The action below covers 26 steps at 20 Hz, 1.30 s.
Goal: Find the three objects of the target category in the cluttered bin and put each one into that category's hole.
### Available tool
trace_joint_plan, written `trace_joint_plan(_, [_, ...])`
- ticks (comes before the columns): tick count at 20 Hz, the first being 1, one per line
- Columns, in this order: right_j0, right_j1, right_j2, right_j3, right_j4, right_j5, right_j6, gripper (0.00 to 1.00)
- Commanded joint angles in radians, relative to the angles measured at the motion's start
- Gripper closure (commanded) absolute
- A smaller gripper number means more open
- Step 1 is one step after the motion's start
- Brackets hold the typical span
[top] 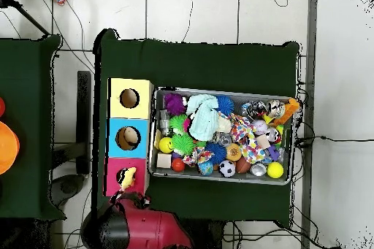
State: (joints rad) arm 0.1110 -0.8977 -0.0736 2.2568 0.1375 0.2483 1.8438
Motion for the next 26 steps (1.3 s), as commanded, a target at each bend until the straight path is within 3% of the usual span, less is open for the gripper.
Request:
trace_joint_plan(1, [0.021, -0.004, 0.086, -0.018, 0.072, 0.035, 0.211, 1.0])
trace_joint_plan(6, [0.044, -0.002, 0.079, -0.047, 0.093, 0.058, 0.221, 1.0])
trace_joint_plan(13, [0.033, 0.03, 0.116, -0.061, 0.139, -0.009, 0.223, 1.0])
trace_joint_plan(26, [0.021, 0.081, 0.108, -0.135, 0.166, -0.041, 0.19, 1.0])
